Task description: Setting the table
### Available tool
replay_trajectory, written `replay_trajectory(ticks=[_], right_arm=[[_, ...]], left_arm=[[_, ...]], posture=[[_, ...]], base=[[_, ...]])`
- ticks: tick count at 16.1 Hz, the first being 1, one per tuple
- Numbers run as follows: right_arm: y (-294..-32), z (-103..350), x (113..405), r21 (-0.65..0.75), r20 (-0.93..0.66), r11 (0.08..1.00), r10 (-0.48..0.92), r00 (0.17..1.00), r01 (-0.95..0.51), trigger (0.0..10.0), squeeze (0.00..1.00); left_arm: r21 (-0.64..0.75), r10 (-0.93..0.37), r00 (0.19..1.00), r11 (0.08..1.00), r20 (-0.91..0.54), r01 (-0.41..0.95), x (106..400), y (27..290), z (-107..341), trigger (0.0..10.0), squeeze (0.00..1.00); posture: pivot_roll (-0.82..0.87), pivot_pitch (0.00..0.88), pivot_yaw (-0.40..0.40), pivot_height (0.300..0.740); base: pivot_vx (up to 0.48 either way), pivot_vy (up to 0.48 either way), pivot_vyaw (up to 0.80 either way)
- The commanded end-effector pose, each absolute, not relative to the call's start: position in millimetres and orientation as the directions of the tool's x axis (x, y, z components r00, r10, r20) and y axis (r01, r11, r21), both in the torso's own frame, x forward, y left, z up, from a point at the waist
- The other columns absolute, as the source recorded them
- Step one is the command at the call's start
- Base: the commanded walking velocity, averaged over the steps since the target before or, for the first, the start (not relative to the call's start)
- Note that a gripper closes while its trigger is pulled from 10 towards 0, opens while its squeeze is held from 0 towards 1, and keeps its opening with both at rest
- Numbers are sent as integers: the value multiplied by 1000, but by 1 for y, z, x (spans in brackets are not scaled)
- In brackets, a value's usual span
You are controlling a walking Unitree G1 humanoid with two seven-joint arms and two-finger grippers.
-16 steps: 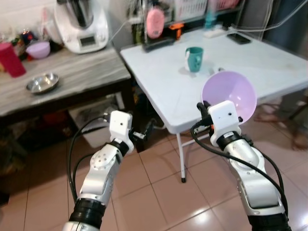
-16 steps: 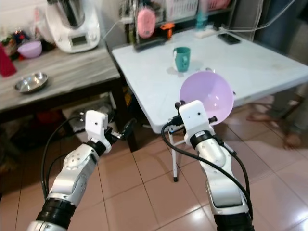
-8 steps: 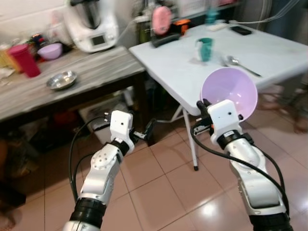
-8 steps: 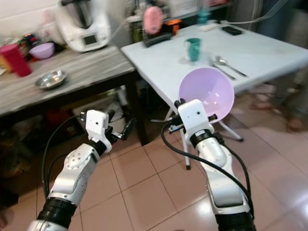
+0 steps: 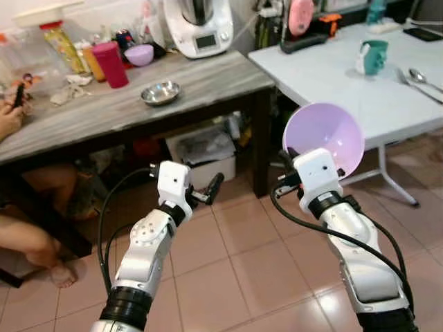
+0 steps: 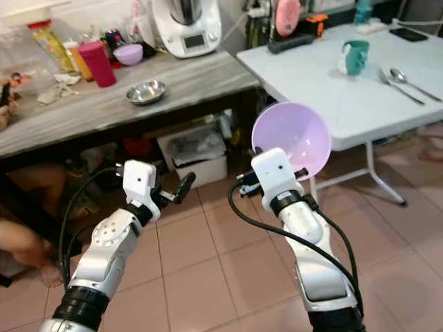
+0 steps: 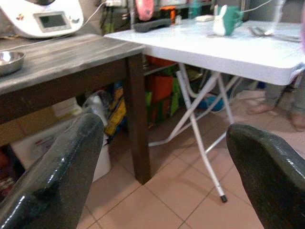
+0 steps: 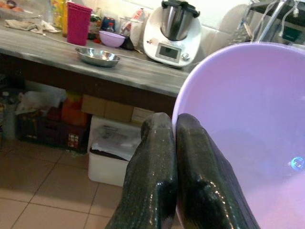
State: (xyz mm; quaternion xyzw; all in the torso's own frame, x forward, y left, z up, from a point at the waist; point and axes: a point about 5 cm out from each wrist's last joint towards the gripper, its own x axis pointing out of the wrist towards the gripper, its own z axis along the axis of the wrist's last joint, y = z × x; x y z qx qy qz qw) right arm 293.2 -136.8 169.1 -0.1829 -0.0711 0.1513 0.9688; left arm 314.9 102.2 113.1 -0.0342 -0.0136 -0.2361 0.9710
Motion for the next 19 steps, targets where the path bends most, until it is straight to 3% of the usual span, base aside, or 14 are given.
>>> replay_trajectory(ticks=[1, 6, 19], right_arm=[[-131, 178, 293, -377, 123, 886, 336, 934, -269, 10000, 0], [-131, 178, 293, -383, 124, 884, 336, 934, -267, 10000, 0], [-126, 173, 290, -384, 112, 879, 349, 930, -284, 10000, 0]], left_arm=[[-50, -443, 895, 894, 53, 446, 316, 110, 117, 10000, 0], [-87, -491, 869, 865, 59, 494, 313, 107, 116, 10000, 0], [-104, -508, 860, 853, 54, 511, 311, 104, 116, 10000, 0]], posture=[[-324, 0, 105, 740], [-330, 0, 105, 740], [-329, 0, 107, 740]], base=[[0, 0, 0], [0, 0, 0], [365, 0, 0]])
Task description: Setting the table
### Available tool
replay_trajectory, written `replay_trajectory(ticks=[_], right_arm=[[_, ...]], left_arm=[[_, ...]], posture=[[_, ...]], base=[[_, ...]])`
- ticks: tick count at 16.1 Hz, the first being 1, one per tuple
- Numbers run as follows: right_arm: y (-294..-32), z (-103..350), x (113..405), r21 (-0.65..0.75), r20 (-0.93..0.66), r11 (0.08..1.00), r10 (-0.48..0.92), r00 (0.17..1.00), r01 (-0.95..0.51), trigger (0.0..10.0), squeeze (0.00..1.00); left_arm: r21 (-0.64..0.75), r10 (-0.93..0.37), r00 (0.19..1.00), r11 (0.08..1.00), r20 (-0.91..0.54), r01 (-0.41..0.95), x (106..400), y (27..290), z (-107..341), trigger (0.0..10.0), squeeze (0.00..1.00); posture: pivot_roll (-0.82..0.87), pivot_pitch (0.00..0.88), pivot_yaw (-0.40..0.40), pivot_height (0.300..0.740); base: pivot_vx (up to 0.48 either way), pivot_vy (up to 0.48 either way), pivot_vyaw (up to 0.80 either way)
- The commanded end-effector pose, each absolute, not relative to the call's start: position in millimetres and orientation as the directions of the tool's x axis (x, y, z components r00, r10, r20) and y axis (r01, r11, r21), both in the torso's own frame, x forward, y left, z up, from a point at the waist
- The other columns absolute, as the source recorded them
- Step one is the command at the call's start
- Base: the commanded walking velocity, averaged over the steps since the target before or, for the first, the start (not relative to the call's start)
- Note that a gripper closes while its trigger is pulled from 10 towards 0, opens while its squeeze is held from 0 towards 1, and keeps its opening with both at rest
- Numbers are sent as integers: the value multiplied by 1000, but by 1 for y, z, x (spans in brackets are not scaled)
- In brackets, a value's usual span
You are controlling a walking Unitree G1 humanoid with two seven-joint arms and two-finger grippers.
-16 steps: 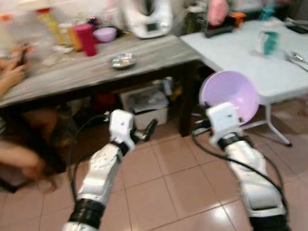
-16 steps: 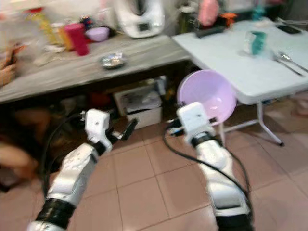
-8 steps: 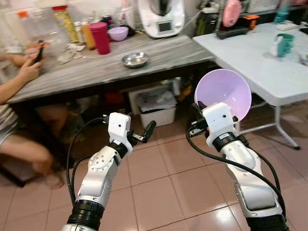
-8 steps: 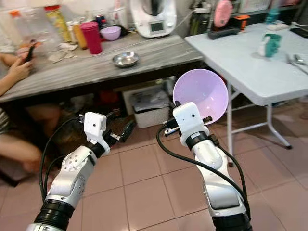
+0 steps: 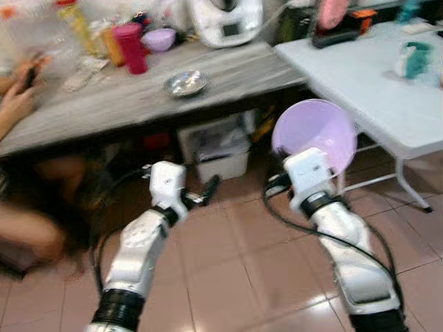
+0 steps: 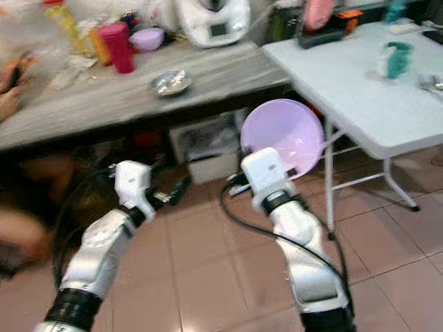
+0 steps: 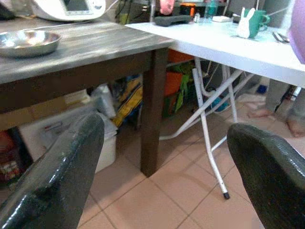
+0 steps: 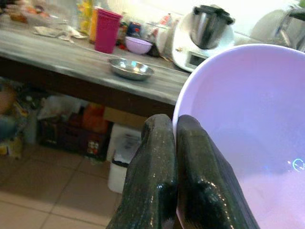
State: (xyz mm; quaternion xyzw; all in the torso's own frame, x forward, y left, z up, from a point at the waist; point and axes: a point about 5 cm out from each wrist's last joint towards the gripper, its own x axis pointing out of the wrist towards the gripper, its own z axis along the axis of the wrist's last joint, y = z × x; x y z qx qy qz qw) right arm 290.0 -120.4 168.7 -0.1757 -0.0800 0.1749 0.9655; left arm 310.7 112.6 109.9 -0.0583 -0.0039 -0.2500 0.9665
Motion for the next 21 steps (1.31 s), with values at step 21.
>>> replay_trajectory(ticks=[21], right_arm=[[-123, 169, 288, -385, 106, 874, 362, 926, -297, 10000, 0]], left_arm=[[-110, -518, 854, 848, 43, 519, 310, 99, 114, 10000, 0]], posture=[[-333, 0, 111, 740]], base=[[385, 0, 287]])
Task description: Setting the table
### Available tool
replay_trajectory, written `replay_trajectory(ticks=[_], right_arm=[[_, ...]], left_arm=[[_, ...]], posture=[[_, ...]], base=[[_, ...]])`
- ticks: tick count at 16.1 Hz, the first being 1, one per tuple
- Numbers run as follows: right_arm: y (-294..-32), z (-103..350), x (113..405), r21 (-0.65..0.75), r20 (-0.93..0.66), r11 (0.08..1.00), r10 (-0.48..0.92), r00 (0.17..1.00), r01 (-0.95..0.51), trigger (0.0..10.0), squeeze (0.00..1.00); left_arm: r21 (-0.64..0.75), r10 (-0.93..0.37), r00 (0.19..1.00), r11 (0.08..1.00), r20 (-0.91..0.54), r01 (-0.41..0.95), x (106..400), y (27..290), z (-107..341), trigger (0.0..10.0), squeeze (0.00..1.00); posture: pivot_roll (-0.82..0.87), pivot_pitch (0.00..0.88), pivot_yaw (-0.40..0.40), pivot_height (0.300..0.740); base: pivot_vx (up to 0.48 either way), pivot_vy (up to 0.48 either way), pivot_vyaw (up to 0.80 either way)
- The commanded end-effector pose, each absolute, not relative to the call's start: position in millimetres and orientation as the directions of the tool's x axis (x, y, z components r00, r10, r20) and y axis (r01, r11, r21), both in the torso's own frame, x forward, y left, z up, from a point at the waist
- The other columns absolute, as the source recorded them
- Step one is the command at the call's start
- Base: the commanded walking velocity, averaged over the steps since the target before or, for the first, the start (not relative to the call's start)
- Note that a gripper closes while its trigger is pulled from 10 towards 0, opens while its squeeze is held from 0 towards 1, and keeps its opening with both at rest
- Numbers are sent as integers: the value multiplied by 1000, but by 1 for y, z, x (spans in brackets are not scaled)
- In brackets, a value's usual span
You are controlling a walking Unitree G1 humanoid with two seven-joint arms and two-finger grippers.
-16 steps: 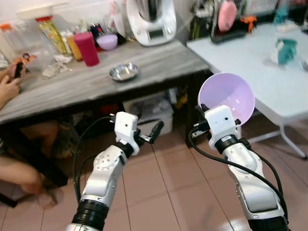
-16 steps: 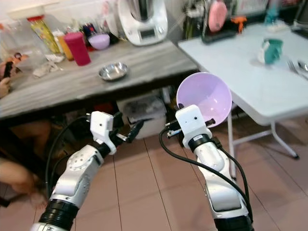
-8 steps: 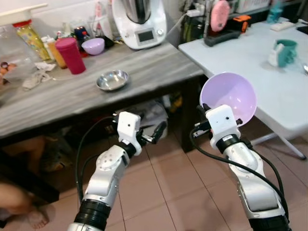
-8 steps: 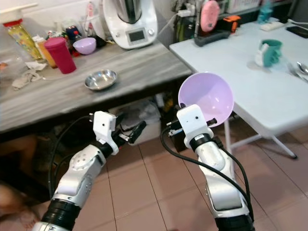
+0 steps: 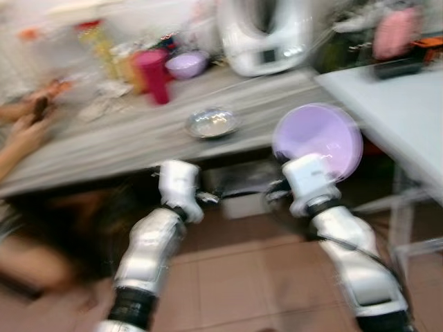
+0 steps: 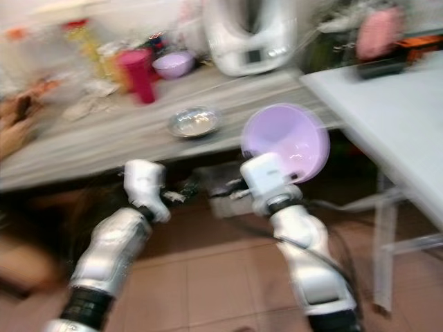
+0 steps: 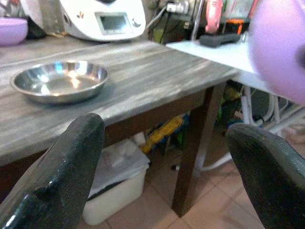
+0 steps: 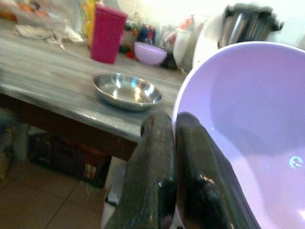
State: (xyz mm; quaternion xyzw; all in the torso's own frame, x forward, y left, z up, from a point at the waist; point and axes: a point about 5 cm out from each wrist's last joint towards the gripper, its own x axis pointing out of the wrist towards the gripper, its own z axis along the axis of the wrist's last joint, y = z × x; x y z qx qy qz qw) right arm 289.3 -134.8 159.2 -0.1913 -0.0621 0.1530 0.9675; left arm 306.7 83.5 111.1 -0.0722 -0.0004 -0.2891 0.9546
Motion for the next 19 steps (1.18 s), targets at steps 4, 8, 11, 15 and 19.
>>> replay_trajectory(ticks=[4, 8, 11, 15, 19], right_arm=[[-122, 168, 288, -387, 108, 875, 358, 928, -293, 10000, 0], [-123, 168, 289, -392, 106, 873, 357, 928, -291, 10000, 0], [-123, 168, 290, -392, 106, 873, 358, 928, -292, 10000, 0], [-125, 168, 291, -391, 102, 877, 344, 933, -280, 10000, 0], [-130, 167, 293, -397, 91, 880, 321, 943, -261, 10000, 0]], left_arm=[[-108, -523, 851, 845, 37, 524, 310, 99, 113, 10000, 0], [-105, -529, 848, 842, 33, 529, 309, 98, 113, 10000, 0], [-102, -536, 844, 838, 30, 536, 307, 97, 111, 10000, 0], [-105, -536, 844, 838, 20, 535, 305, 97, 108, 10000, 0], [-131, -591, 805, 795, 54, 592, 297, 97, 112, 10000, 0]], posture=[[-331, 0, 112, 740], [-327, 0, 107, 740], [-324, 0, 104, 740], [-323, 0, 100, 740], [-323, 0, 95, 740]], base=[[368, 0, 0], [368, 0, 0], [351, 0, 0], [338, 0, 0], [78, 0, 0]])
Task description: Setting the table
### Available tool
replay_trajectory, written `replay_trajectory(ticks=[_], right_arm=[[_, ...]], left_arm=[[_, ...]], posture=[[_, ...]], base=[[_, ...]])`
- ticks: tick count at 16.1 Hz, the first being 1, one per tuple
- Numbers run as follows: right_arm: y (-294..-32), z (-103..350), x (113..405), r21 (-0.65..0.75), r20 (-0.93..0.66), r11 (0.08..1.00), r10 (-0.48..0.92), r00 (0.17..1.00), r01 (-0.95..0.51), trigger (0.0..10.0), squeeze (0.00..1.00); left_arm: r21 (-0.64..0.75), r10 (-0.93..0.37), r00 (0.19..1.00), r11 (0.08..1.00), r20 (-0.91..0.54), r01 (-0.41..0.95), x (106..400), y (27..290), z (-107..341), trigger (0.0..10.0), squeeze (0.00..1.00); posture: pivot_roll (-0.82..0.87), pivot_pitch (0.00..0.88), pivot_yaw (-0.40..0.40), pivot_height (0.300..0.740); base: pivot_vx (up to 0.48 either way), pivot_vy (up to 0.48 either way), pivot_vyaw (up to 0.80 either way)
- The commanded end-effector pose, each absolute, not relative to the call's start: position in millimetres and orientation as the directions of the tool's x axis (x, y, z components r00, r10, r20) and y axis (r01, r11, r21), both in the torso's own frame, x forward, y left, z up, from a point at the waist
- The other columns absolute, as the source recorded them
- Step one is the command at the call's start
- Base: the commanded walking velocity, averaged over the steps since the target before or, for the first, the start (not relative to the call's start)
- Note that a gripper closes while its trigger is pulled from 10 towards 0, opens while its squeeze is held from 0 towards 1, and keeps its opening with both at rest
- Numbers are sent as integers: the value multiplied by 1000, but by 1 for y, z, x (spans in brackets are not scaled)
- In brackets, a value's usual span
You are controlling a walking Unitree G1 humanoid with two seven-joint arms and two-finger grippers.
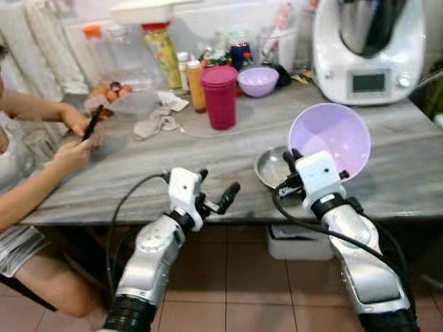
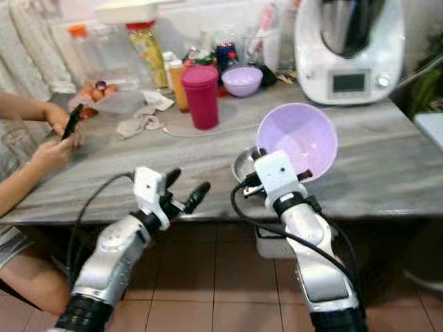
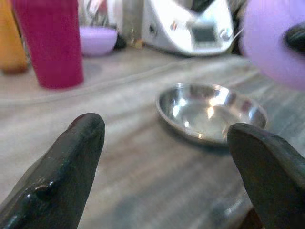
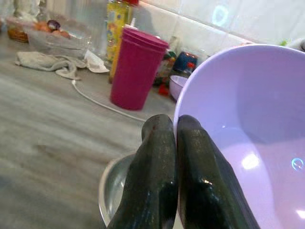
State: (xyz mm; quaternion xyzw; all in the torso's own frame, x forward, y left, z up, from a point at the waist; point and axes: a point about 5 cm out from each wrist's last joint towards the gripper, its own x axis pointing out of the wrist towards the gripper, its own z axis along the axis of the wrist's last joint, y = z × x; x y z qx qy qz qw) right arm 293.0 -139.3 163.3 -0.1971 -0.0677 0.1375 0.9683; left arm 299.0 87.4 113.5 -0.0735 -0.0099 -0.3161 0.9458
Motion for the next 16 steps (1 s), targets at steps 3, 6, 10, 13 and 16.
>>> replay_trajectory(ticks=[3, 6, 10, 13, 16], right_arm=[[-137, 167, 296, -406, 75, 879, 304, 950, -250, 10000, 0], [-152, 175, 304, -433, 47, 860, 321, 946, -270, 10000, 0], [-148, 174, 317, -497, -44, 754, 472, 880, -429, 10000, 0], [-142, 169, 332, -487, -110, 701, 542, 833, -521, 10000, 0], [-131, 161, 344, -477, -163, 648, 599, 784, -594, 10000, 0]], left_arm=[[-101, -621, 783, 778, 23, 620, 288, 101, 105, 10000, 0], [-94, -654, 757, 754, -3, 650, 276, 111, 101, 10000, 0], [-96, -748, 663, 662, -22, 744, 251, 113, 98, 10000, 0], [-94, -775, 632, 629, -1, 772, 247, 111, 102, 10000, 0], [-96, -799, 602, 599, 4, 795, 245, 112, 108, 10000, 0]], posture=[[-316, 0, 87, 740], [-302, 0, 79, 740], [-278, 0, 69, 740], [-257, 0, 64, 740], [-237, 0, 62, 740]], base=[[0, 0, 0], [0, 0, 0], [0, 0, 0], [0, 0, 0], [0, 0, 0]])
